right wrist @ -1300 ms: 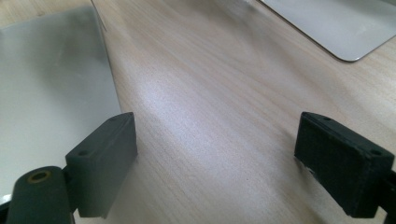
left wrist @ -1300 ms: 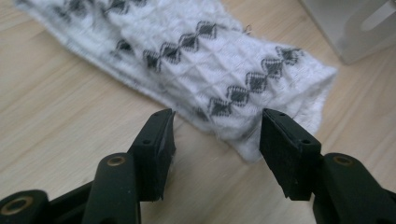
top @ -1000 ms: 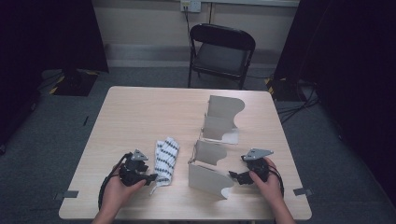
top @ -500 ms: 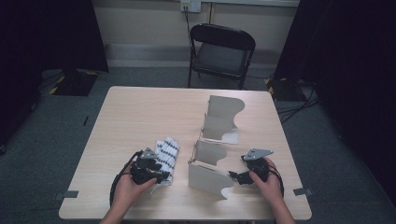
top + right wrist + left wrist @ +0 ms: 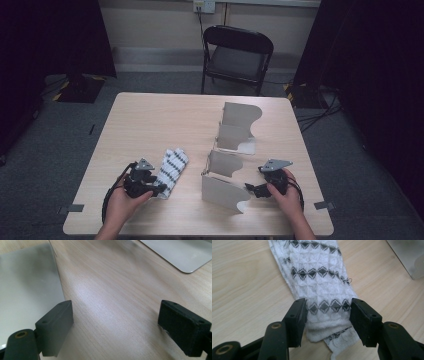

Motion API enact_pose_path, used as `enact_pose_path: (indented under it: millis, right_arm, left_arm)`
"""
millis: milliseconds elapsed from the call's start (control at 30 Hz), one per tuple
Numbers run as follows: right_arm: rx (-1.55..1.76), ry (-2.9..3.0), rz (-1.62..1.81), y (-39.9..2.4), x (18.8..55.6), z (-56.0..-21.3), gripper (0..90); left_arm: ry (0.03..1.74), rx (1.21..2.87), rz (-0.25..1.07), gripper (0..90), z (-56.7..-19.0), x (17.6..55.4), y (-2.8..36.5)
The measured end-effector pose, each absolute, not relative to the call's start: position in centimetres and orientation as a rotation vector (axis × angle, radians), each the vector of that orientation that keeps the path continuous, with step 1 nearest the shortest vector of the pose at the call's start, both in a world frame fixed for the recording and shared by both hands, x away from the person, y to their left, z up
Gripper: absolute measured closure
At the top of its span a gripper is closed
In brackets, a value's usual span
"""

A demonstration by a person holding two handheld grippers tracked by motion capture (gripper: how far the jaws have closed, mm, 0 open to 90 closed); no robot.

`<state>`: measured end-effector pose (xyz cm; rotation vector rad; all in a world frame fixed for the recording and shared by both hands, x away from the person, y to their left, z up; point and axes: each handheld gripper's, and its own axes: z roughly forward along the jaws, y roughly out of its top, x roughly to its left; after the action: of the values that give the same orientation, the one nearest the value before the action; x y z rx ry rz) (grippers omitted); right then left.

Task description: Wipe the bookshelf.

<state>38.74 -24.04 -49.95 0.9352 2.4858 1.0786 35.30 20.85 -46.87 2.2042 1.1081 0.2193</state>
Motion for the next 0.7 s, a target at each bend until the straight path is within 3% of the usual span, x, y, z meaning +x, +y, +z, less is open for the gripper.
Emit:
enact_pose_path:
  millis: [333,700]
  right_arm:
    - [0.935,2.486,1.079,-24.0,38.7,-49.9,12.3]
    - [0.935,2.486,1.079,-24.0,38.7,-49.9,12.2]
  left_arm:
    - [1.101,2.105,0.260,44.2,-45.4,37.6,20.2]
    - [1.151,2.163,0.278,43.2,-47.3,39.6,19.1]
